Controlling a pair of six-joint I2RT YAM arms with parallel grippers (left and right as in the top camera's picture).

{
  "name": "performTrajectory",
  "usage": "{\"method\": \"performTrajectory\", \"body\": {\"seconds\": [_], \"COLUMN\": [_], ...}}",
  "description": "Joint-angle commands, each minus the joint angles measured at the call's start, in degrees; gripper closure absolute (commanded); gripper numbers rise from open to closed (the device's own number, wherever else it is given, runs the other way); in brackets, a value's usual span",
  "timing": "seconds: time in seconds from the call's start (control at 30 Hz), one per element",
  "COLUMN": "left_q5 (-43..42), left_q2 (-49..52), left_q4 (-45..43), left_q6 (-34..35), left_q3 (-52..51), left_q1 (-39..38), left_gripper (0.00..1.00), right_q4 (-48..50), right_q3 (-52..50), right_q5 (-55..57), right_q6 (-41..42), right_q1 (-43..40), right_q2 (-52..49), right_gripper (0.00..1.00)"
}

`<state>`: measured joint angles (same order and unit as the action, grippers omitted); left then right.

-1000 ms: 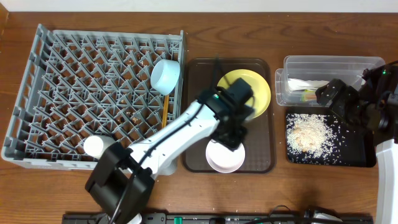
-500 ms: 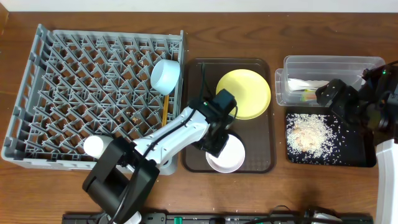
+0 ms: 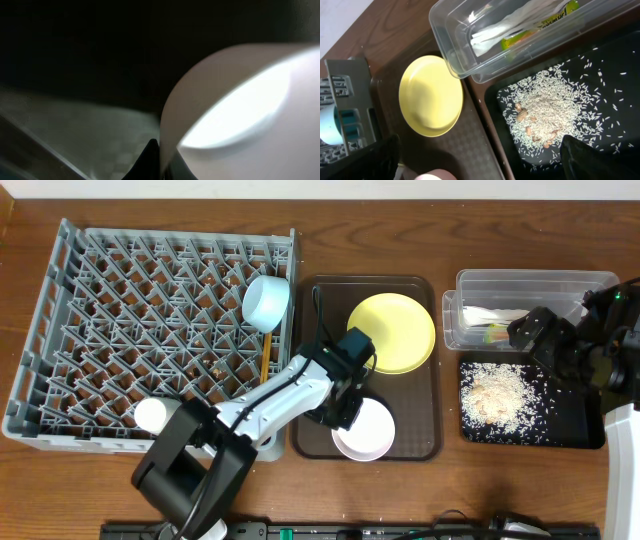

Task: Sort waste into correct bins and load items into the dishwasher
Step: 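Reach the left gripper to the white bowl and grasp its rim, then carry the white bowl into the dish rack and release it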

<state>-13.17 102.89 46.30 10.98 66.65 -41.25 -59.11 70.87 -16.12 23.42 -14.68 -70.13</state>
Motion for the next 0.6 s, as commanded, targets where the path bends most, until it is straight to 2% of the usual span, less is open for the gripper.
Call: {"method": "performTrajectory", "body": {"seconds": [0.0,0.2,0.4,0.57], "left_q5": [4.85,5.09,5.20,17.94], "left_q2": [-5.46,-11.30,-11.15,-13.97], "left_q4": [-0.07,-1.29,0.70,7.08], "left_q6": [3.43,3.72,3.78,10.05], "left_q3": [4.59,5.33,5.20,6.45], "left_q1": [1.09,1.49,1.51,3.67], "left_gripper": [0.93,0.92,0.92,0.93], "right_q4": [-0.09,-0.09,-0.09,-0.09], "right_q3": [0.33,0.33,0.33,0.33], "right_q5": [-0.42,-0.42,-0.42,-0.42], "right_q6": [-0.31,-0.31,-0.31,-0.31], "right_q1": [-0.68,-0.68,-0.68,-0.68], "right_q2": [0.00,0.00,0.00,0.00], "right_gripper": [0.01,0.01,0.01,0.01]}}
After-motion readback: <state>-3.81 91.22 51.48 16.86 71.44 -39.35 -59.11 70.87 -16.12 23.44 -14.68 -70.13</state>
